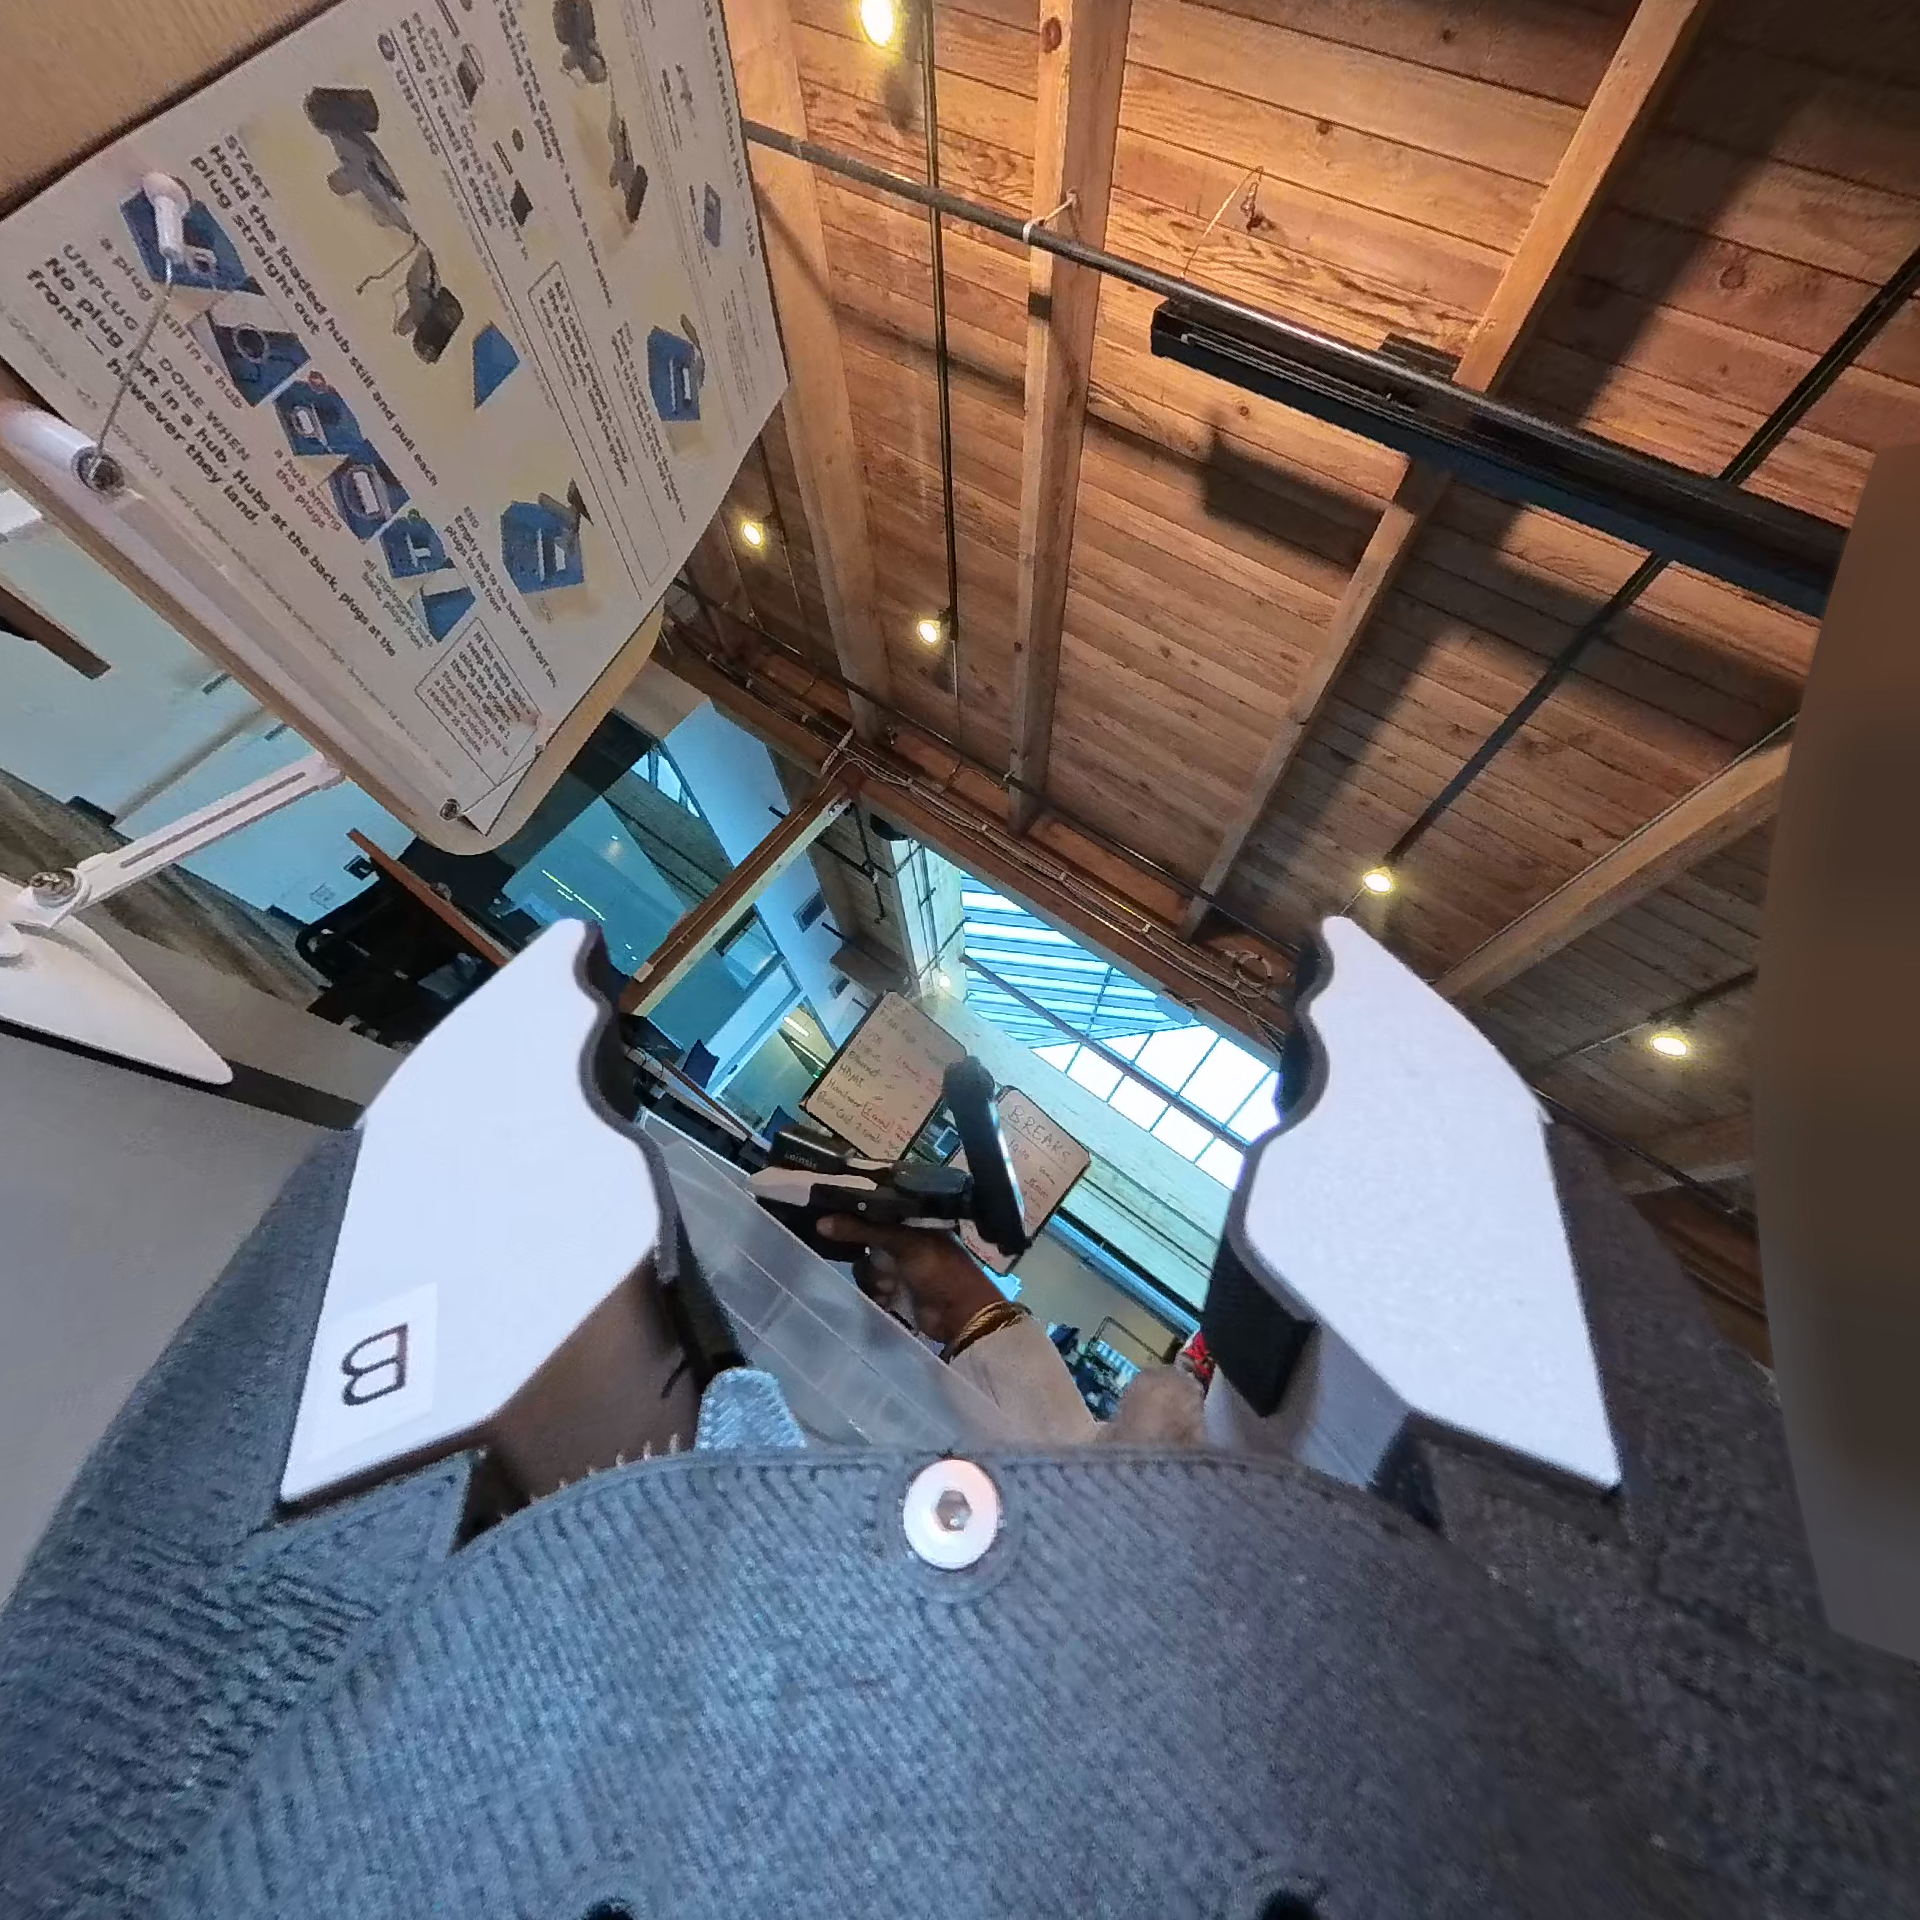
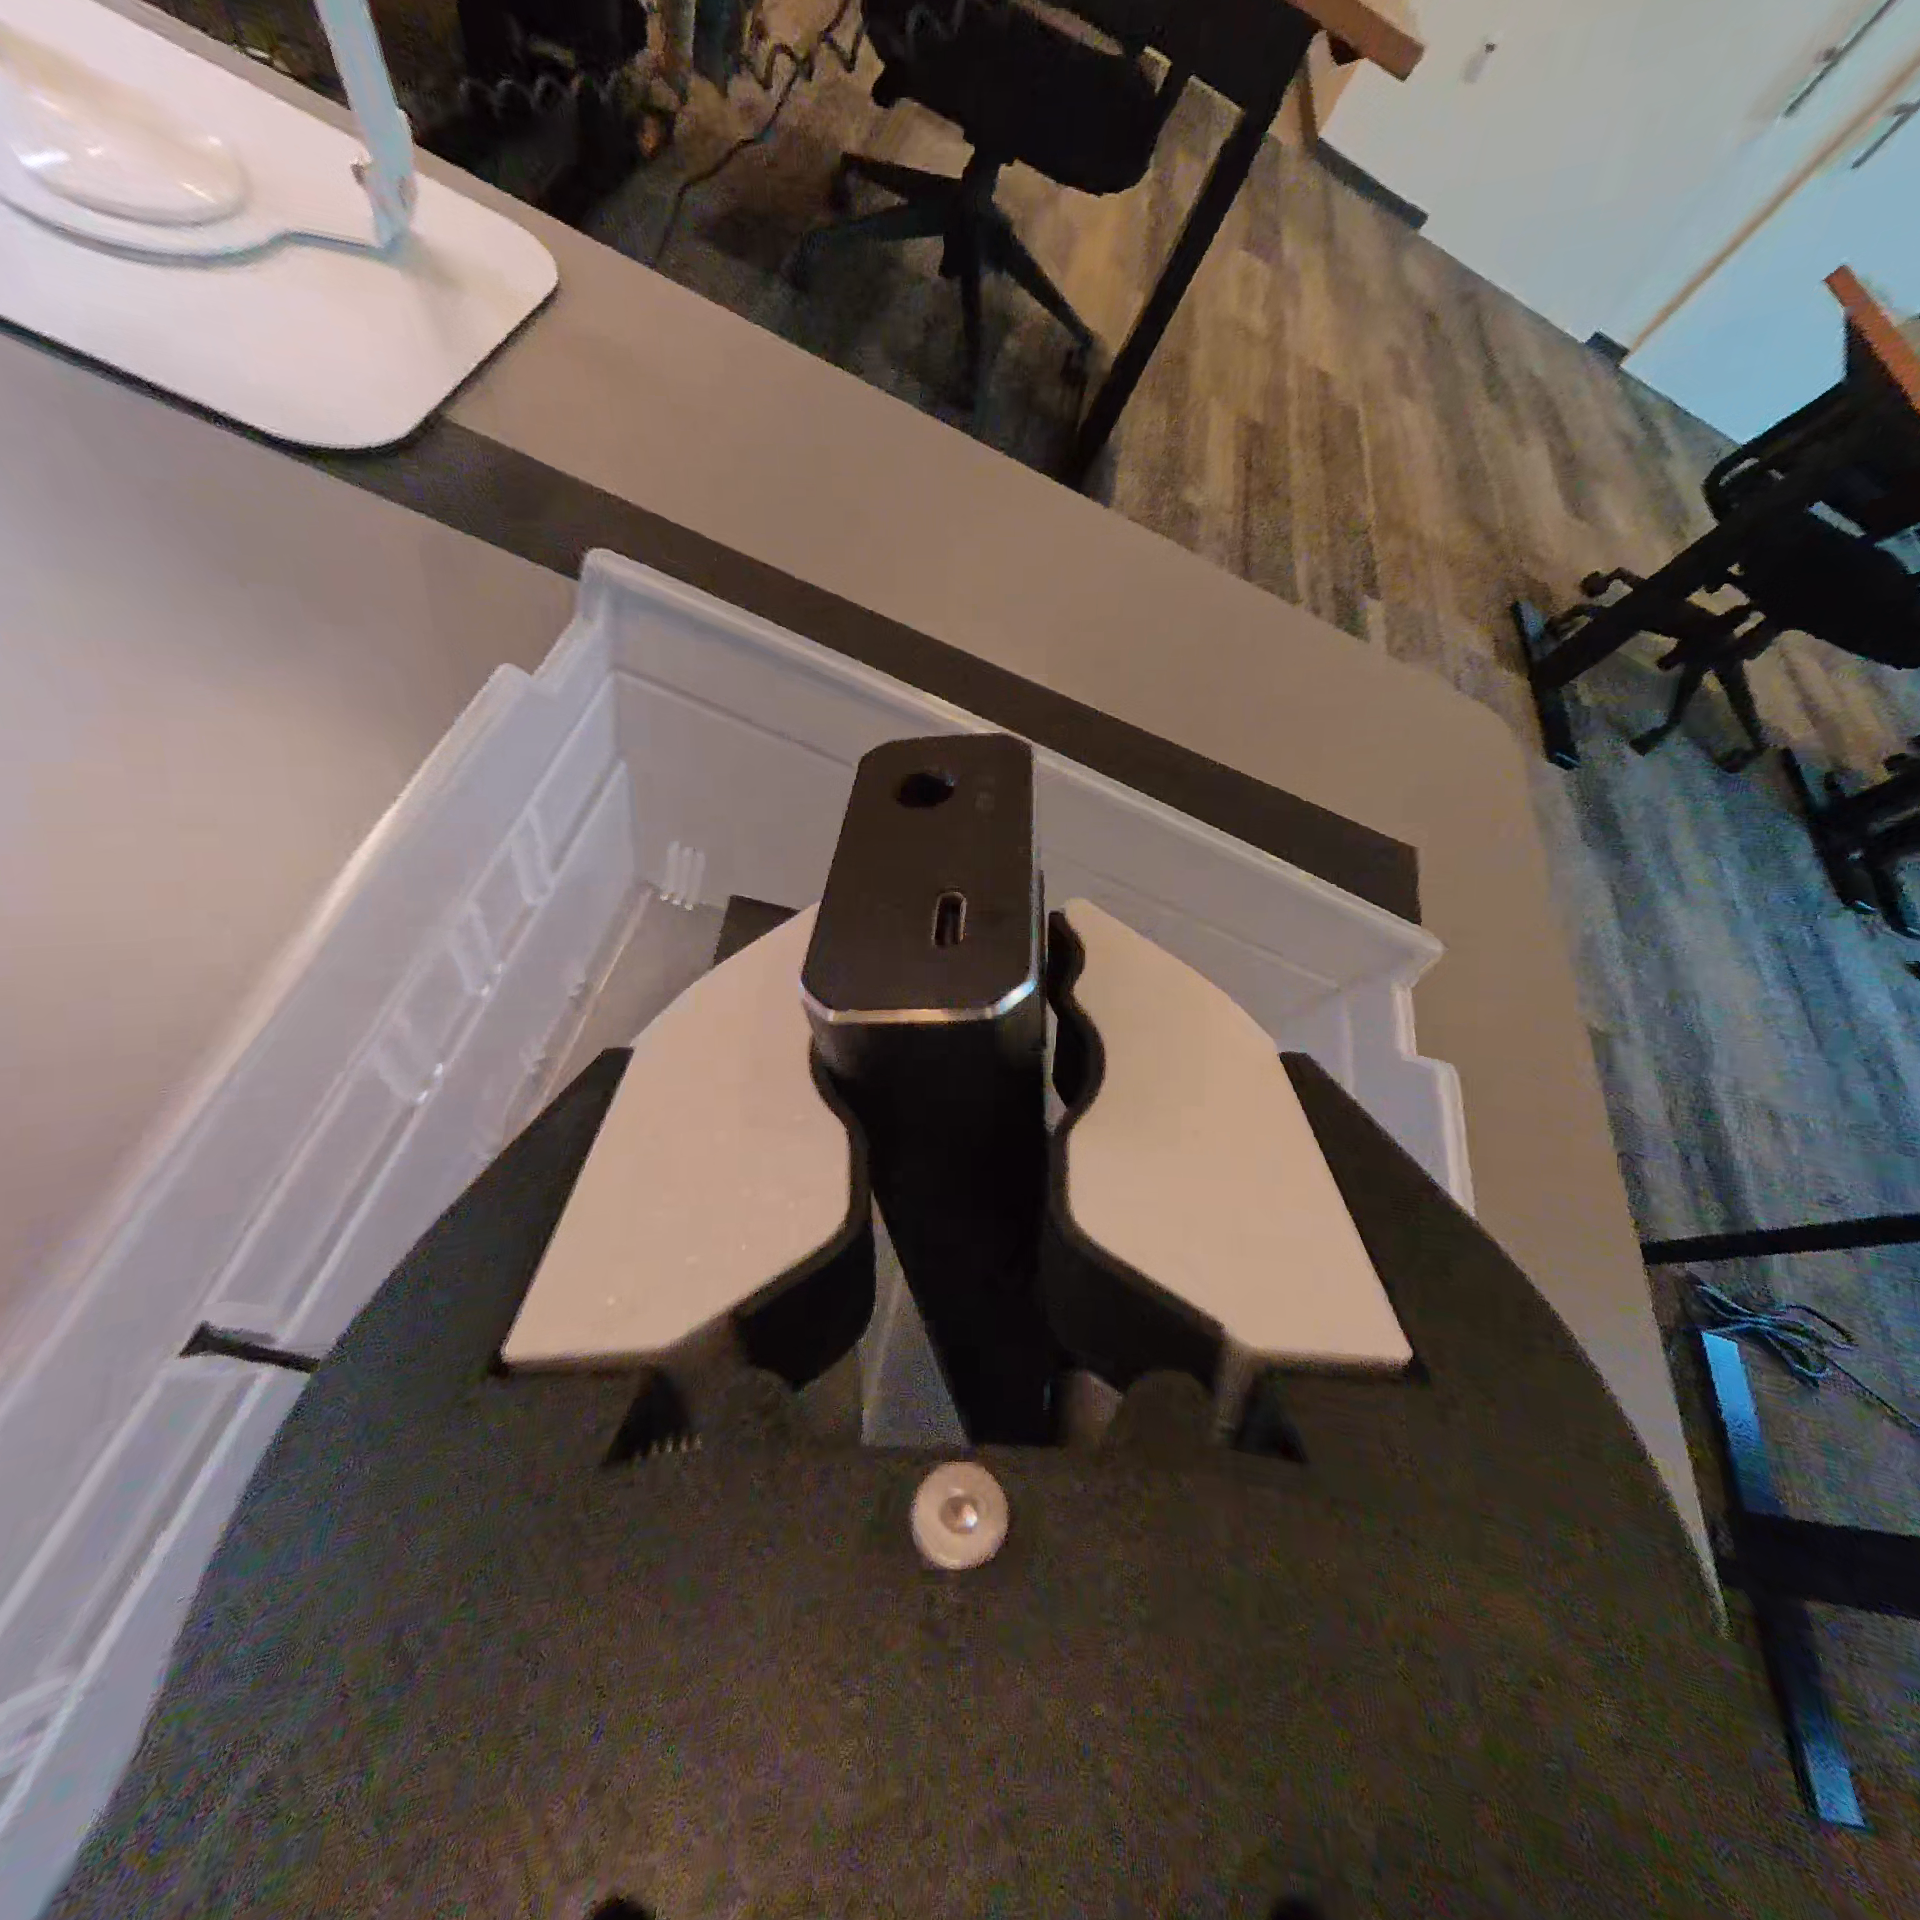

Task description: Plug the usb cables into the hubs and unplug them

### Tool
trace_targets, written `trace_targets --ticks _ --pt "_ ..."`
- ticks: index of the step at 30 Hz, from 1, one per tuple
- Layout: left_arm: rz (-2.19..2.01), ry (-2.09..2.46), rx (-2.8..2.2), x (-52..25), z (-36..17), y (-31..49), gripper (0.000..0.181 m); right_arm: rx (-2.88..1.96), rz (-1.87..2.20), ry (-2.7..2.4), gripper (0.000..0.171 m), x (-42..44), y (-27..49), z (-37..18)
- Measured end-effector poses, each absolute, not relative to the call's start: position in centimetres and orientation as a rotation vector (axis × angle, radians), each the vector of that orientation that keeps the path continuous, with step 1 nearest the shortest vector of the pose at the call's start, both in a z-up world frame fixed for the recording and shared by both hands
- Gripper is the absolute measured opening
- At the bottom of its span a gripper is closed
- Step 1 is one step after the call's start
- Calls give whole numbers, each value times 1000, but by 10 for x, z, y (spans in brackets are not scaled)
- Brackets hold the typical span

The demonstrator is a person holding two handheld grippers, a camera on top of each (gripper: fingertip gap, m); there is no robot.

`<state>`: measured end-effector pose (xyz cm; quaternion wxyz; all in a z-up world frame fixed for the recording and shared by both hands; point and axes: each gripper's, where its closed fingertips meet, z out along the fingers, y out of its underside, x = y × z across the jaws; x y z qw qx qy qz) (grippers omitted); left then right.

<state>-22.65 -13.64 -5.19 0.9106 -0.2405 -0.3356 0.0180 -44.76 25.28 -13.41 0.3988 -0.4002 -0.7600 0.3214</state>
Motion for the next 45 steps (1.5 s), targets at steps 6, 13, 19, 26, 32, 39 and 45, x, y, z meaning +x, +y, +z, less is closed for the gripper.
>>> trace_targets --ticks 6,13,19,26,32,39,45 --pt "35 -678 -503 -225 -50 -135 120 -1016 918 -2111 62 -431 229 -142" --pt "37 -665 -518 -222 -49 -132 120 -989 1361 -2105 84 -399 218 -98" --pt "47 -663 -532 -222 -50 -130 119 -1169 1187 -1647 105 -393 326 -64" --pt "71 -651 -567 -221 -50 -125 119 -1848 661 -1921 86 -328 403 -167" --pt "86 -639 -596 -219 -50 -122 119 -1956 468 -2094 29 -325 394 -211" --pt "192 -570 -731 -212 -49 -106 119 -1870 502 -2336 5 -316 355 -211" --pt "393 -433 -989 -197 -52 -73 138 -1654 504 -2548 17 -326 288 -208"
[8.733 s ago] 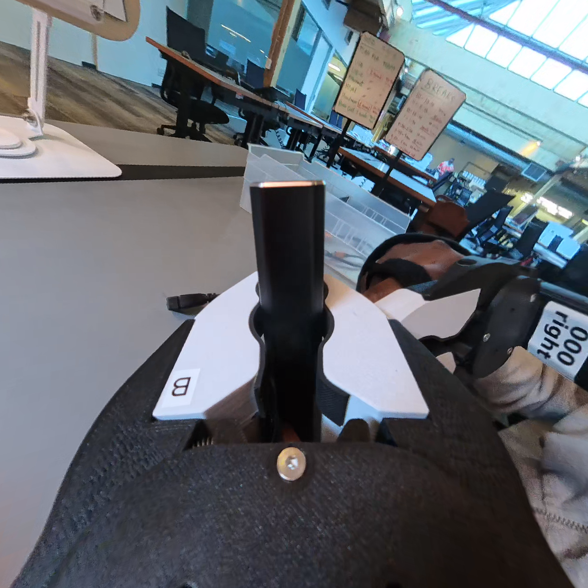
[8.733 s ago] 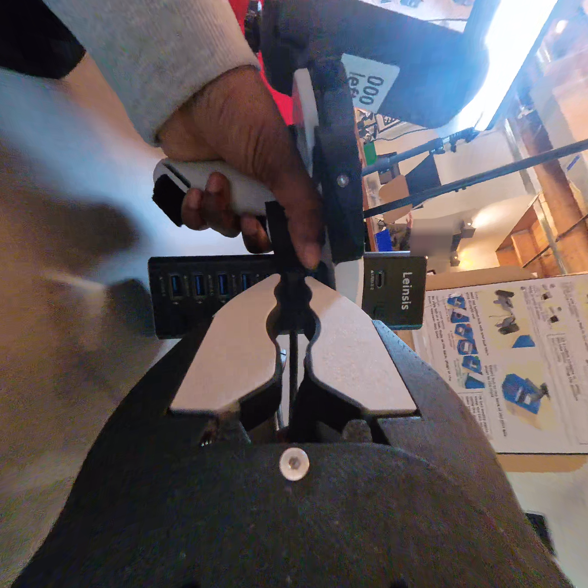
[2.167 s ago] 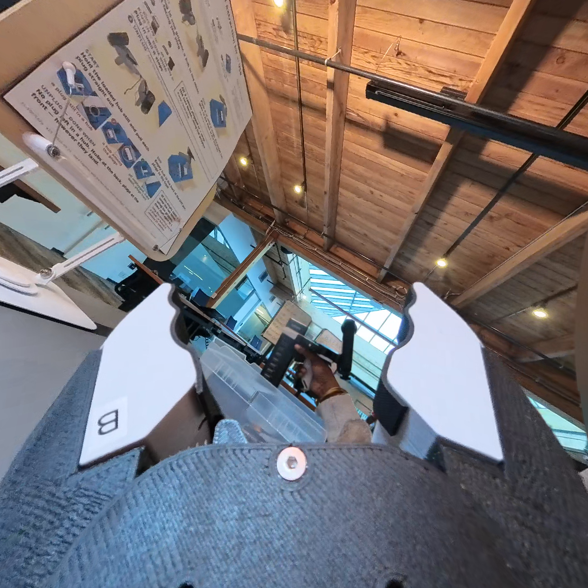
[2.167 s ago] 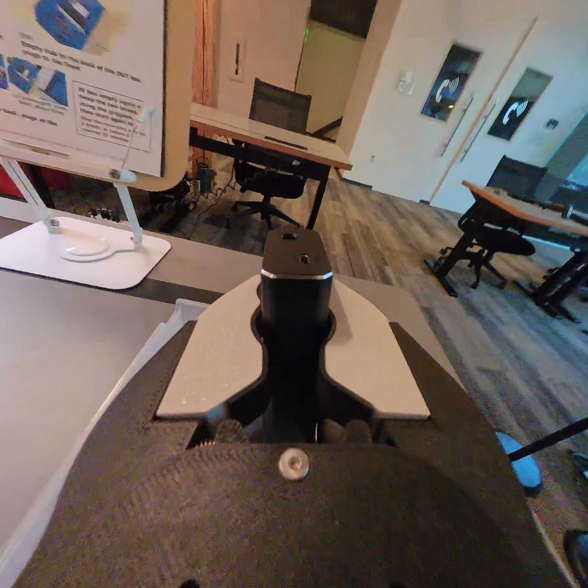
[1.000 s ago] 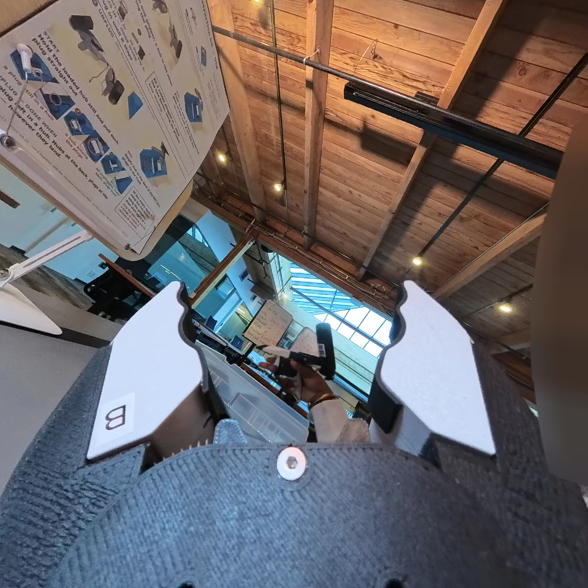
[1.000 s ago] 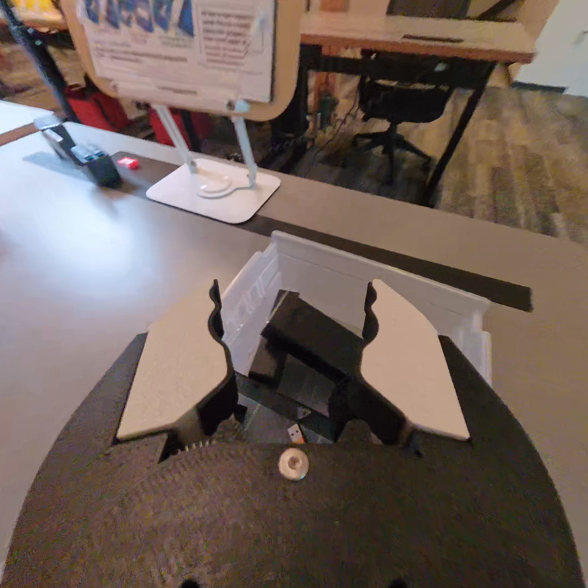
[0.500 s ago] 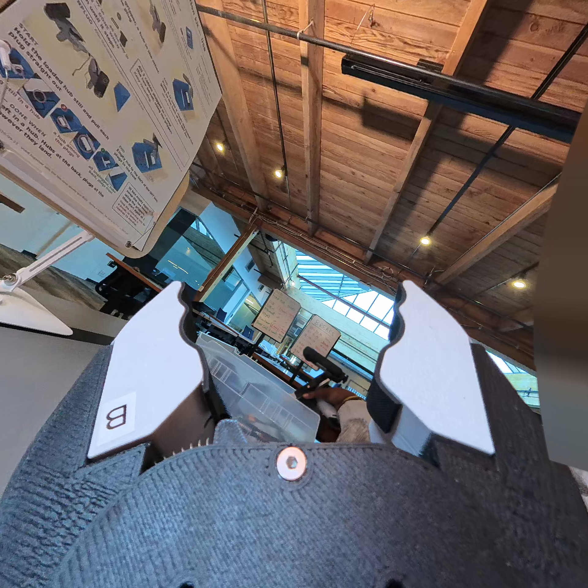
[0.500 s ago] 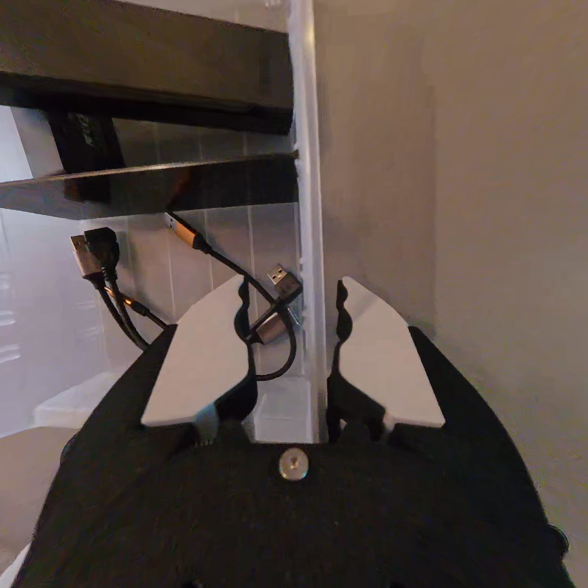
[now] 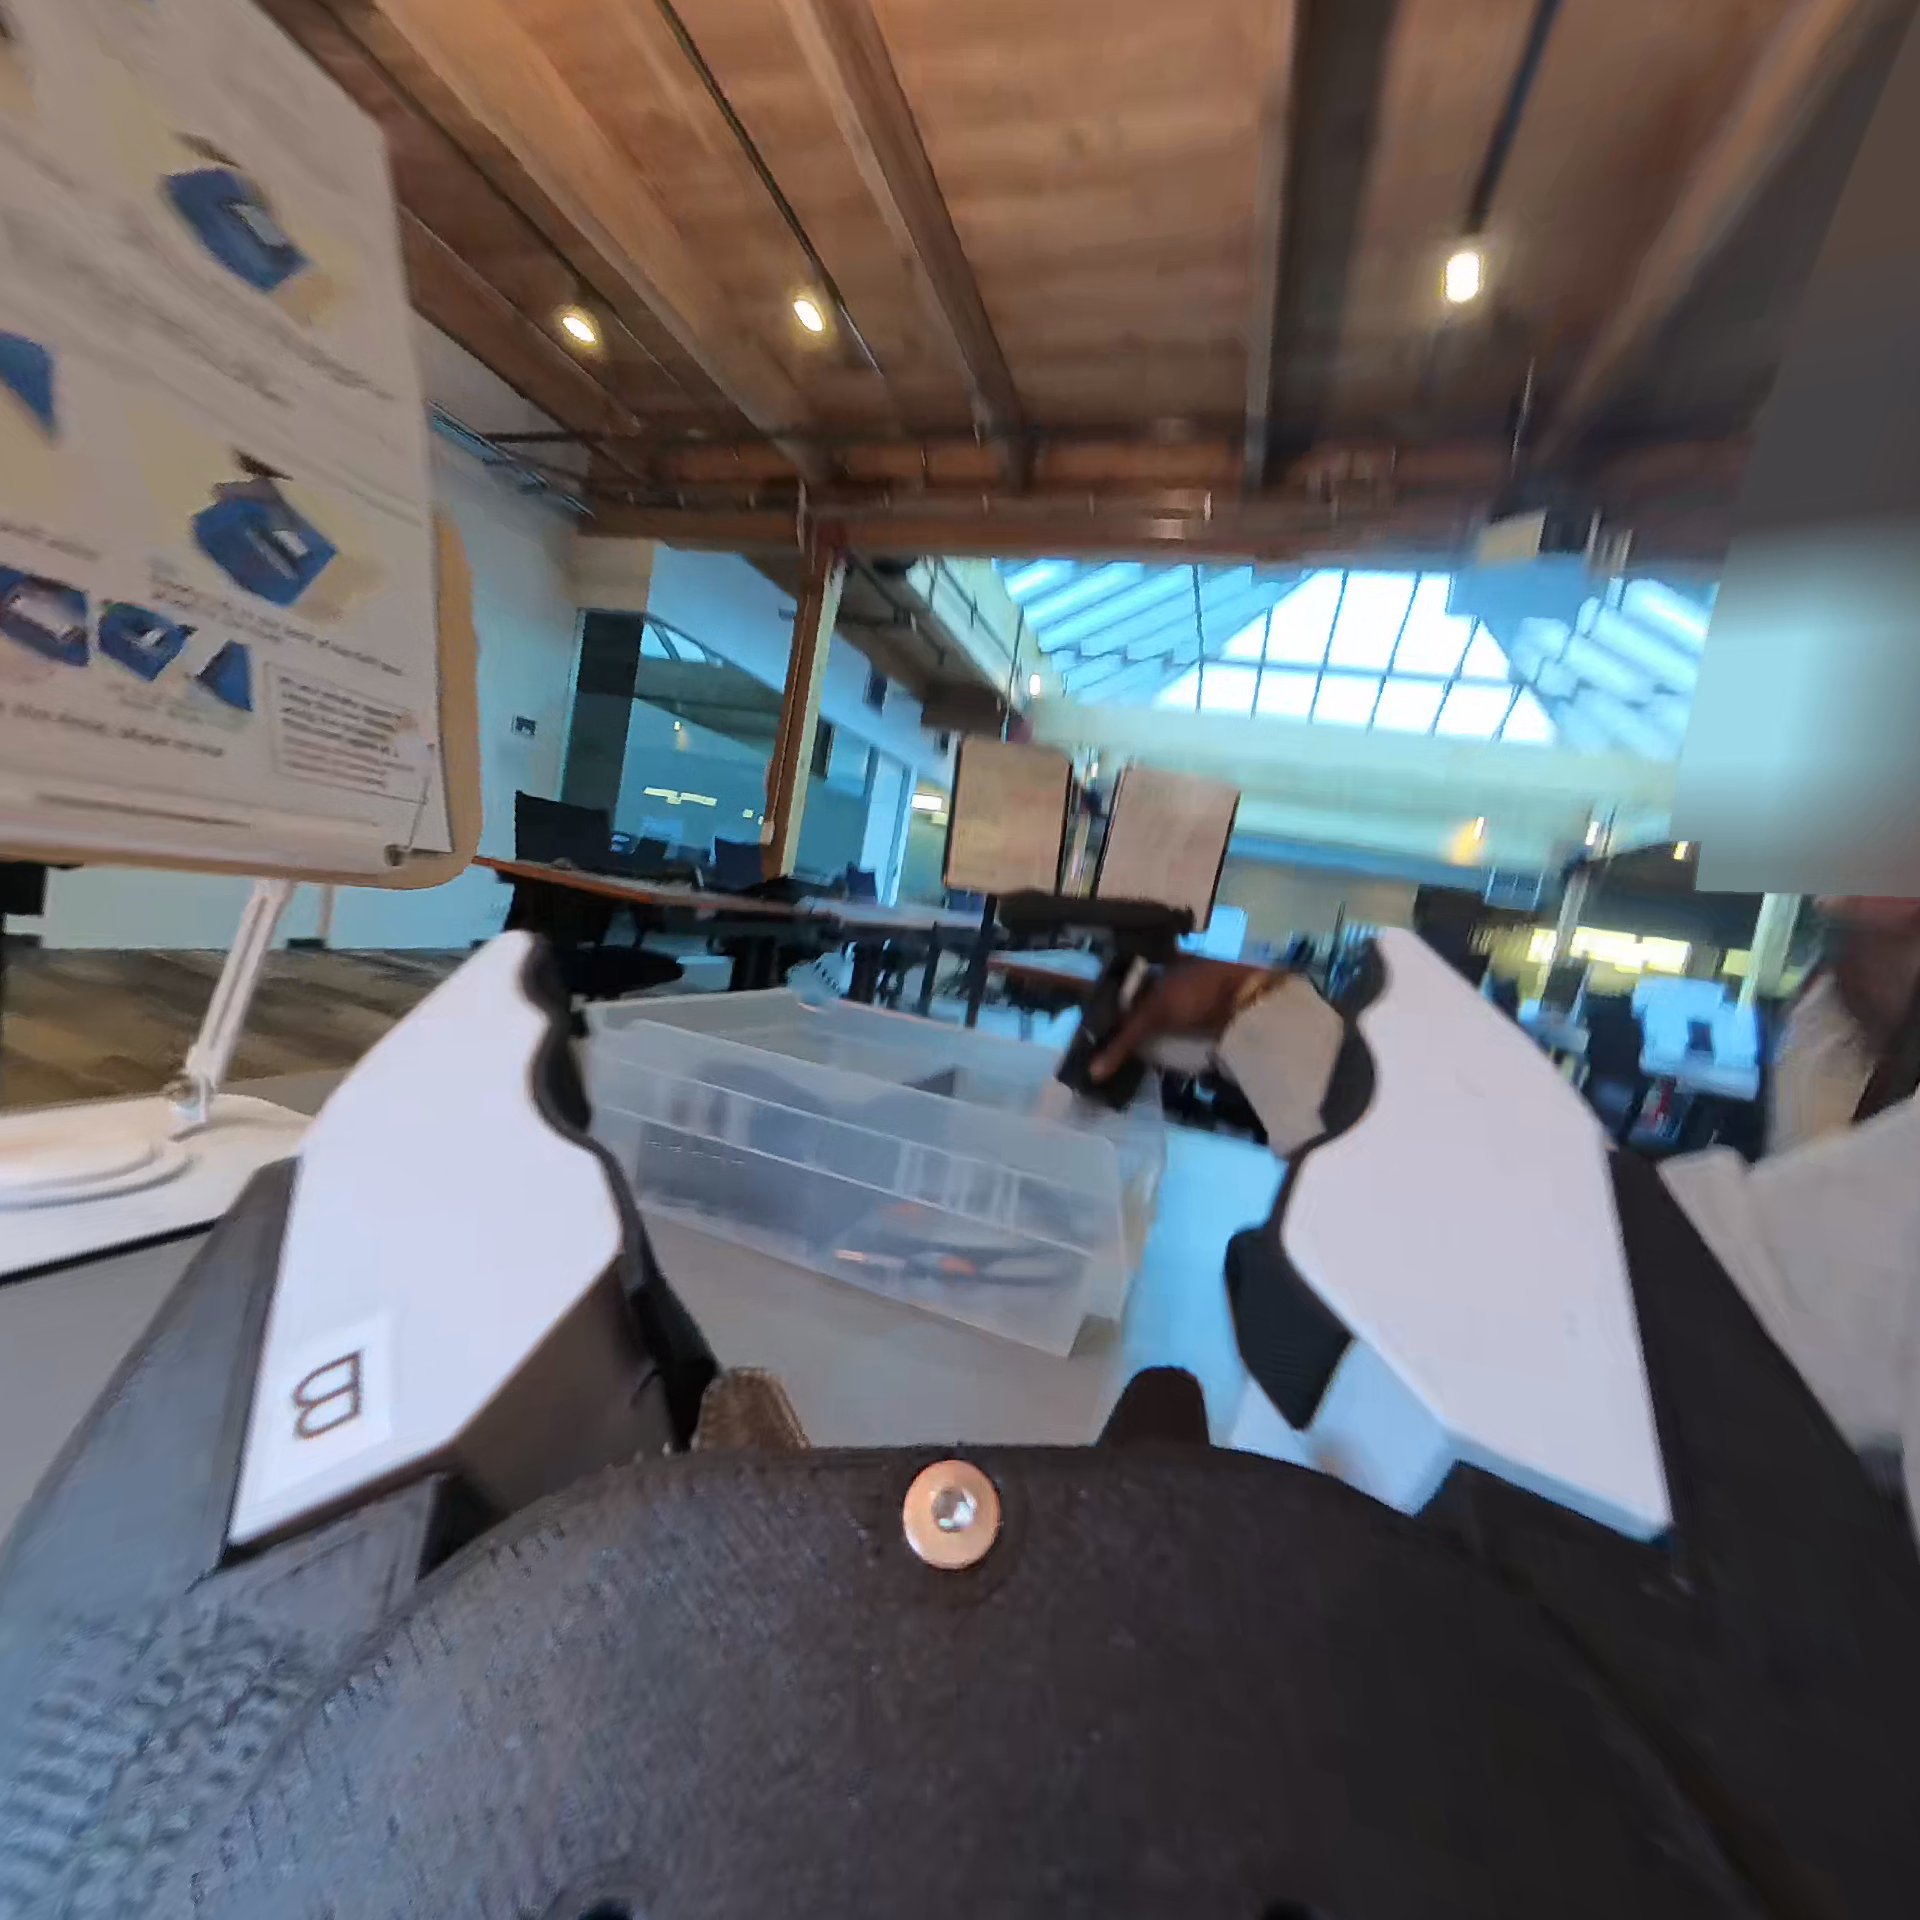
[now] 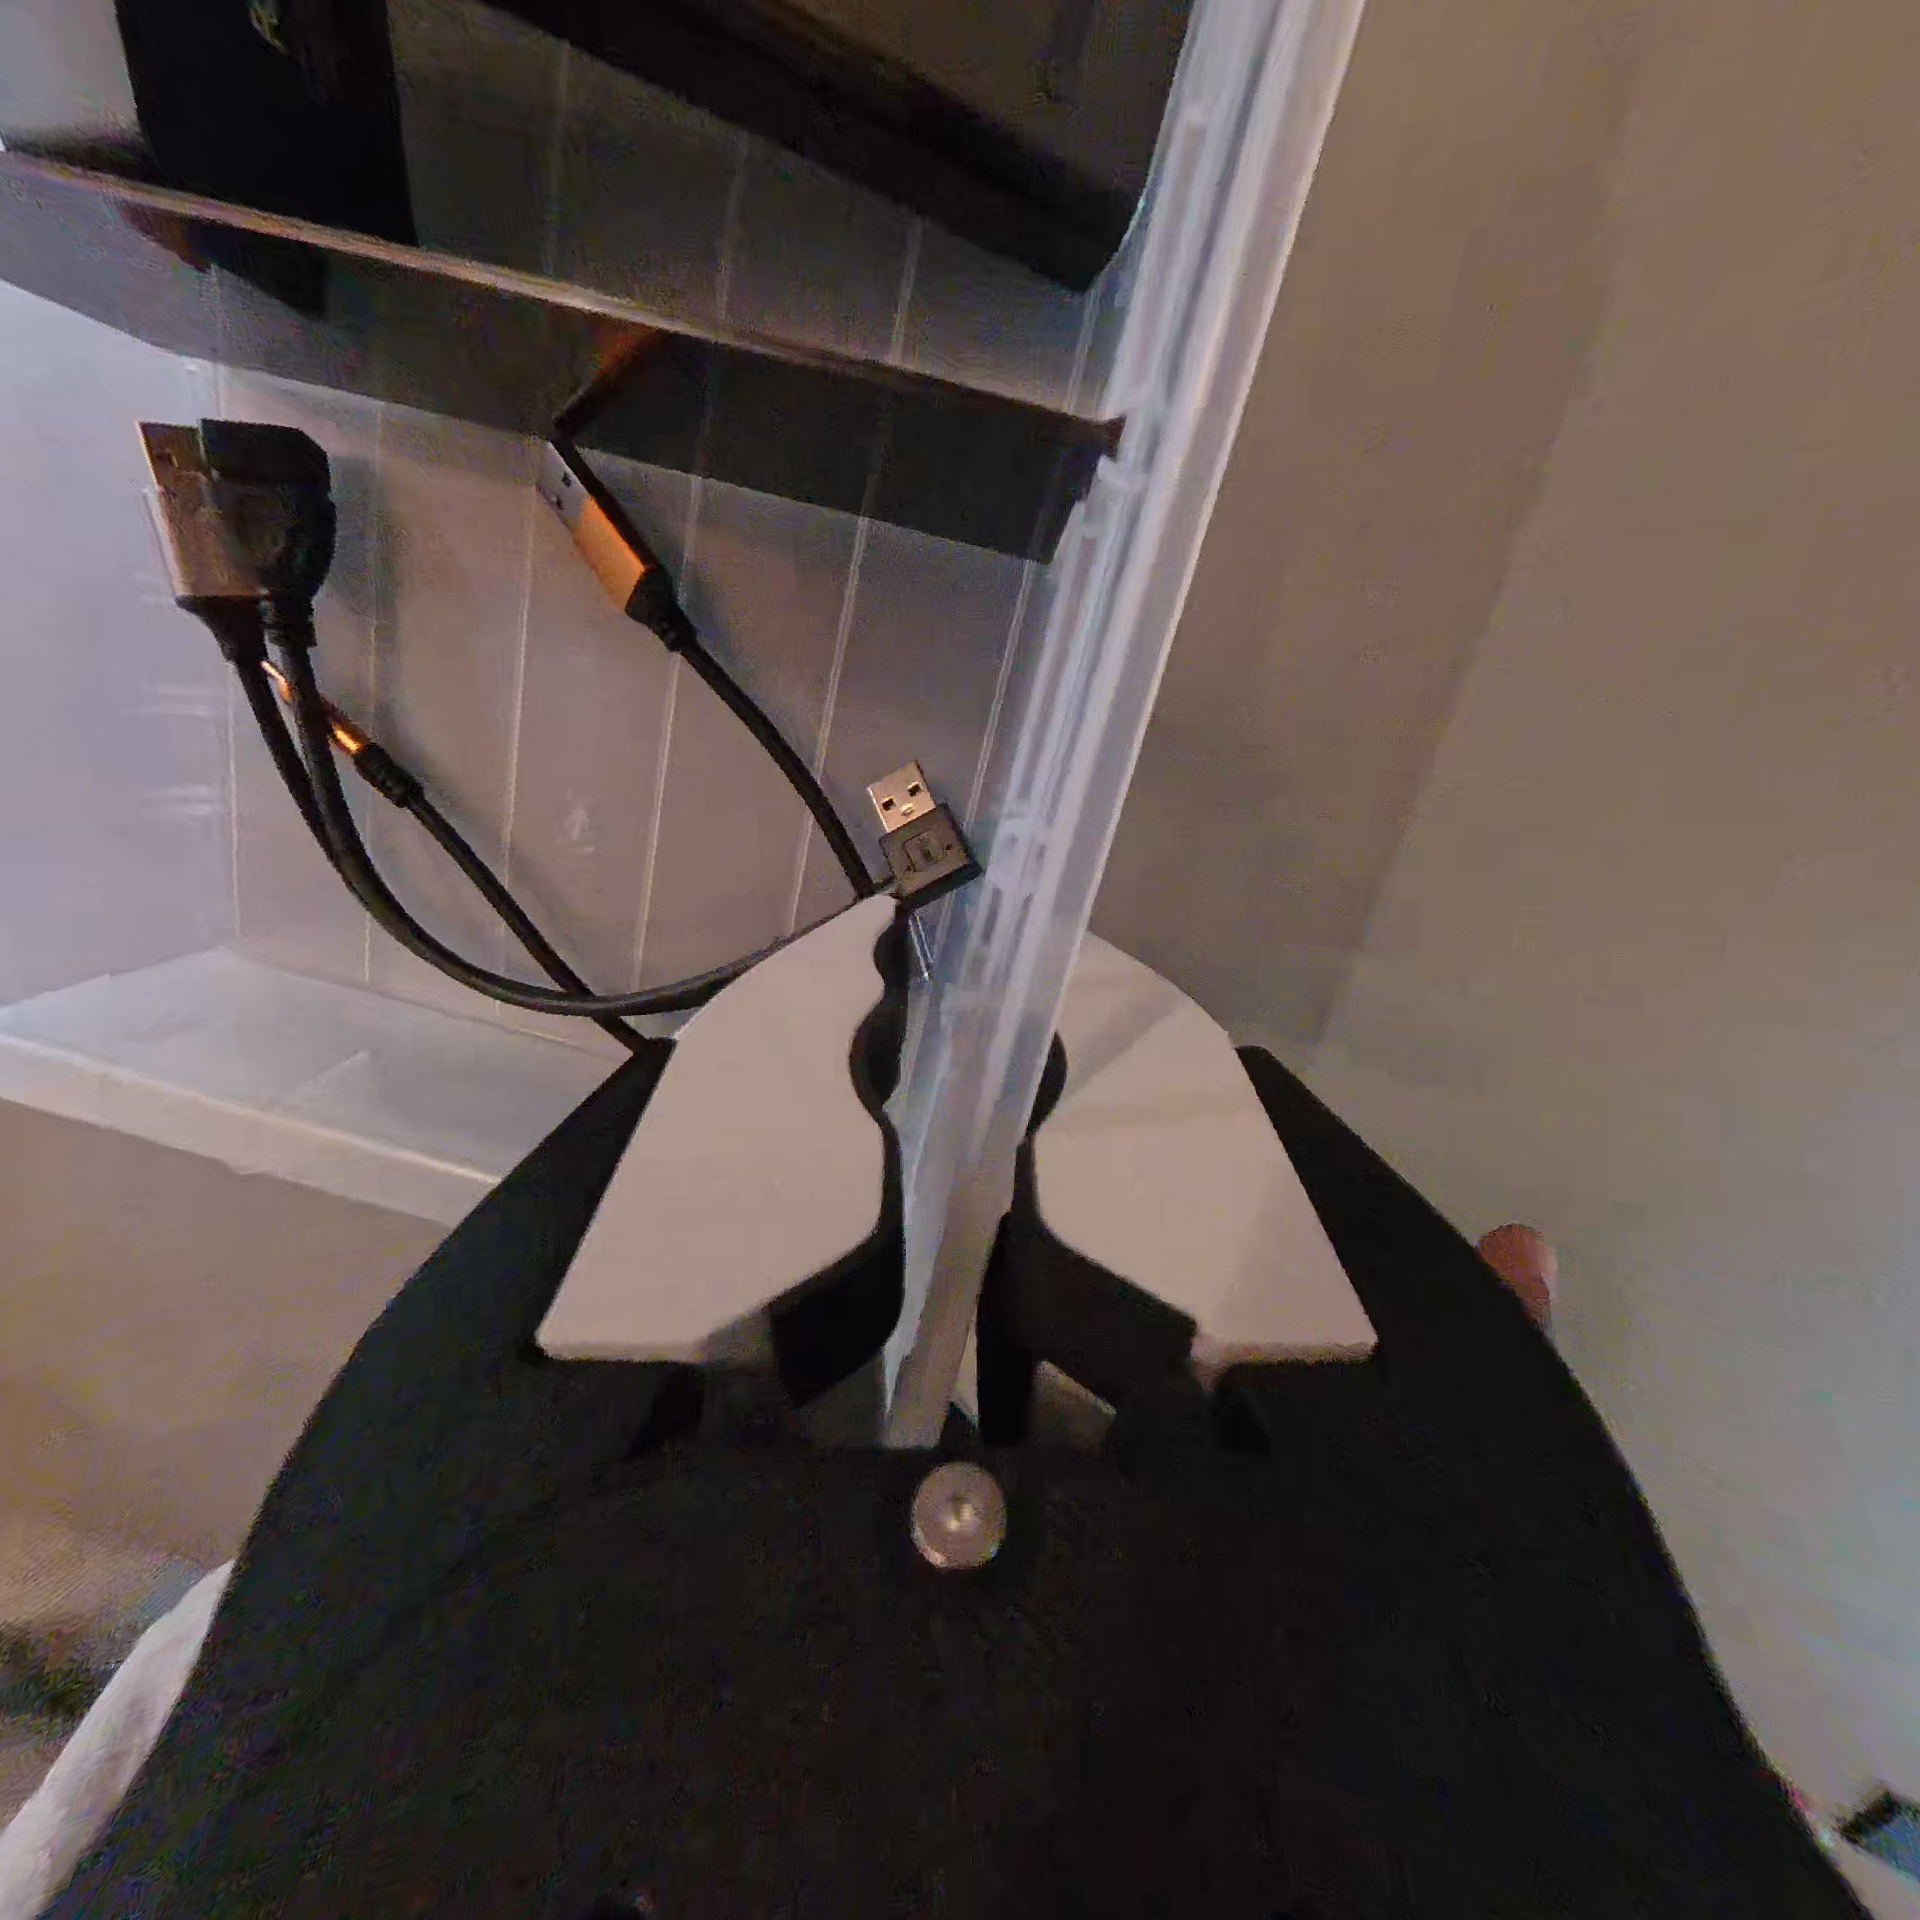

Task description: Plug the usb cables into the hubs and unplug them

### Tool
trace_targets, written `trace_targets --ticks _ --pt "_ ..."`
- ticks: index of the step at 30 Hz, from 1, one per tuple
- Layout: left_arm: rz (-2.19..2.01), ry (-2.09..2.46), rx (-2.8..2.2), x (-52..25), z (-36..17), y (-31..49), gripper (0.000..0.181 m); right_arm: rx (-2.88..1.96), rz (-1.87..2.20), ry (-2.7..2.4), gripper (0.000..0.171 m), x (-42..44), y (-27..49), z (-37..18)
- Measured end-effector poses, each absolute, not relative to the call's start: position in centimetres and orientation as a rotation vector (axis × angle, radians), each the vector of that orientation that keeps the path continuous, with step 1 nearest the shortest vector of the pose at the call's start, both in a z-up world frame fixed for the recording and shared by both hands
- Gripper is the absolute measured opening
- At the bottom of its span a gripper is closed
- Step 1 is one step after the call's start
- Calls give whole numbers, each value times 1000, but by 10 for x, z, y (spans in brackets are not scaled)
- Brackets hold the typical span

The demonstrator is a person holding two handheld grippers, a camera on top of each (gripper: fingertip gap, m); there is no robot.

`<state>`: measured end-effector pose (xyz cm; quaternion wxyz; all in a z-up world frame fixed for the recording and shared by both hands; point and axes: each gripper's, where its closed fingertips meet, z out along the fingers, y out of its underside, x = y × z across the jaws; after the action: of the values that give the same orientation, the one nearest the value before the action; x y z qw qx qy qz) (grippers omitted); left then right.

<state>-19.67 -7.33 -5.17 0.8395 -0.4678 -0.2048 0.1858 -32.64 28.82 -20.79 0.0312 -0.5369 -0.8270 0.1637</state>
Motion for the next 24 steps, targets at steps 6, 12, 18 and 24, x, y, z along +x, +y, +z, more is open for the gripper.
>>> trace_targets --ticks 6,12,18,24 --pt "399 -389 -1031 -183 -36 -66 146 -1420 543 -2748 25 -337 199 -204" --pt "420 -301 -1018 -159 -3 -76 145 -1164 616 -2911 38 -329 108 -200" --pt "534 -363 -864 -123 40 -132 145 -972 646 -2998 45 -306 37 -197" --pt "827 -518 -839 -79 59 -231 145 -860 770 -3012 50 -283 -27 -197"
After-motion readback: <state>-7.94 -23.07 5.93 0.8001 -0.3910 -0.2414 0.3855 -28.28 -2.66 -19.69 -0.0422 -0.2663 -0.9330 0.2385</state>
